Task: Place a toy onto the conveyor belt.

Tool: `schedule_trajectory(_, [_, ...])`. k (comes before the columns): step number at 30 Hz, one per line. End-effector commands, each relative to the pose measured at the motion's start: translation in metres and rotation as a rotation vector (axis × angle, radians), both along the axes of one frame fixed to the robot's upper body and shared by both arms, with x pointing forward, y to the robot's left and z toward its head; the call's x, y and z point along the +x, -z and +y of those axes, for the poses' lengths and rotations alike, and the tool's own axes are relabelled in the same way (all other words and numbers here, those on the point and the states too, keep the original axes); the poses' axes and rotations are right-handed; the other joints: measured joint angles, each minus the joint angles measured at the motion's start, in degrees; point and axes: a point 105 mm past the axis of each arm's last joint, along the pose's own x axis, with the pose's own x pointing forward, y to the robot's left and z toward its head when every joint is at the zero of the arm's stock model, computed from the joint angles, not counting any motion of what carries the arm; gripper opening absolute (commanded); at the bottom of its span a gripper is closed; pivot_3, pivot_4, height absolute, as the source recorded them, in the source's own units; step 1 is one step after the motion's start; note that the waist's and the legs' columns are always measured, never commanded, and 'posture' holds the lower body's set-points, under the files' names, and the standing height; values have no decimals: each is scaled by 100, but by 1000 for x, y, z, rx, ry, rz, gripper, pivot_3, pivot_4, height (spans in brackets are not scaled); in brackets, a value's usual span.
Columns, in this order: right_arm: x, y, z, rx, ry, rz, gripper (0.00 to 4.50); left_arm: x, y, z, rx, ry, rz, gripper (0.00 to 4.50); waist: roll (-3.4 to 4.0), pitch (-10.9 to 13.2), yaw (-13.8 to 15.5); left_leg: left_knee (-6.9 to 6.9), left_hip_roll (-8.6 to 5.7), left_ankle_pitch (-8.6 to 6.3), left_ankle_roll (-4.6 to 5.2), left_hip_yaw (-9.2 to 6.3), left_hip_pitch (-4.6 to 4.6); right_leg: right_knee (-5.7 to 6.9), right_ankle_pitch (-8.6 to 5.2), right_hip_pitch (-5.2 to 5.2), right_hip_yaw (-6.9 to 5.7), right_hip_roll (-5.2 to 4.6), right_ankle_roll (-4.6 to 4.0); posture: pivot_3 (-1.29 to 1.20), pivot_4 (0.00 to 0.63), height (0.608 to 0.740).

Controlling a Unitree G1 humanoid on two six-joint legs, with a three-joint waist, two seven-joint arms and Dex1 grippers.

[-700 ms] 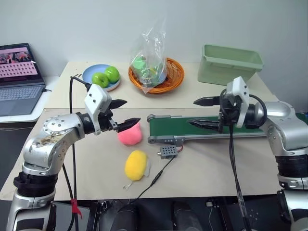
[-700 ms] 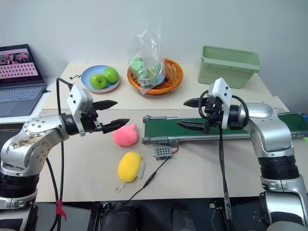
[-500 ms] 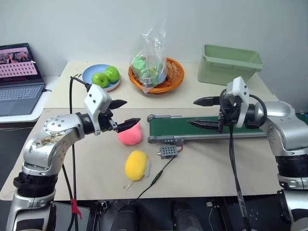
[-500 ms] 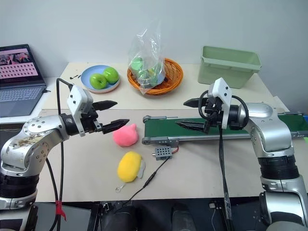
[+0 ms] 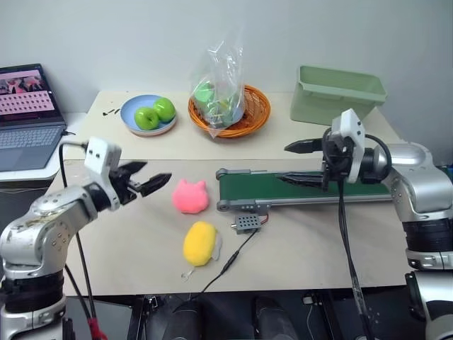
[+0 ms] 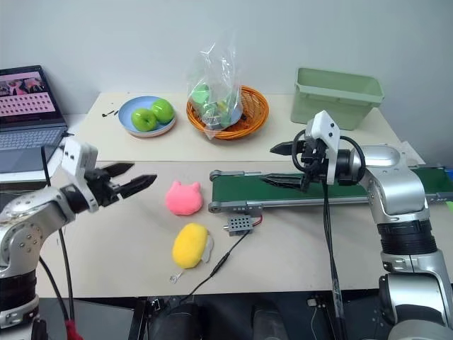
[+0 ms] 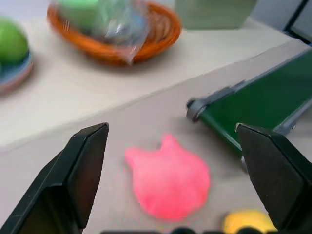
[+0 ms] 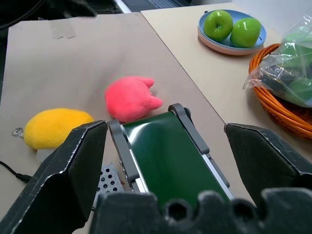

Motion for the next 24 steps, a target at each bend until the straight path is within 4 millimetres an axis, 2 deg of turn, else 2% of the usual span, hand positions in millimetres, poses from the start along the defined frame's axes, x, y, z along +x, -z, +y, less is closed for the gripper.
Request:
schedule_trajectory(1, [0,-13,3,3,-19,-65,4500,3,7,-4,-318,-58,165,4447,-2,1,27,1,-1,0,0,-2,2,0,0,4,-2,-1,0,0,150,740])
schedule_trajectory(4, [1,-12,3,1,-11,-68,4500,11,12,-1,-479,-133,210,4447,-12,4,36,7,-1,1,-1,-14,1,3,1,9,-15,-3,0,0,150,740])
schedule_trajectory(8, [-2,-11,2,0,-8,-55,4500,8,27,-3,-535,-157,277,4447,-12,4,-16,1,-5,1,-3,-24,-2,6,2,6,-10,-4,-2,0,150,740])
schedule_trajectory(12, [-8,-15,0,-4,-16,-60,4500,6,51,0,-620,-194,382,4447,-12,4,-15,-3,-6,2,-5,-29,-1,4,2,5,-5,-3,-2,0,150,740])
schedule_trajectory(16, [-12,-17,-1,-5,-32,-62,4500,8,60,5,-695,-214,423,4447,-12,4,2,-2,-8,2,-6,-18,1,-2,2,5,-11,-3,-3,0,150,740])
schedule_trajectory(18, [-13,-20,-1,-8,-33,-68,4500,8,70,5,-766,-220,467,4447,-11,4,1,-2,-8,3,-8,-17,3,-1,2,7,-10,-4,-3,0,150,740])
schedule_trajectory(21, [-13,-23,-3,-17,-24,-82,4500,10,85,-3,-825,-216,531,4447,-10,3,2,-2,-10,3,-8,-13,8,-2,2,10,-8,-4,-3,0,150,740])
schedule_trajectory(24, [-13,-25,-5,-23,-15,-90,4500,13,89,-13,-808,-196,551,4447,-11,4,2,-2,-10,3,-8,-12,4,-3,2,9,-9,-4,-3,0,150,740])
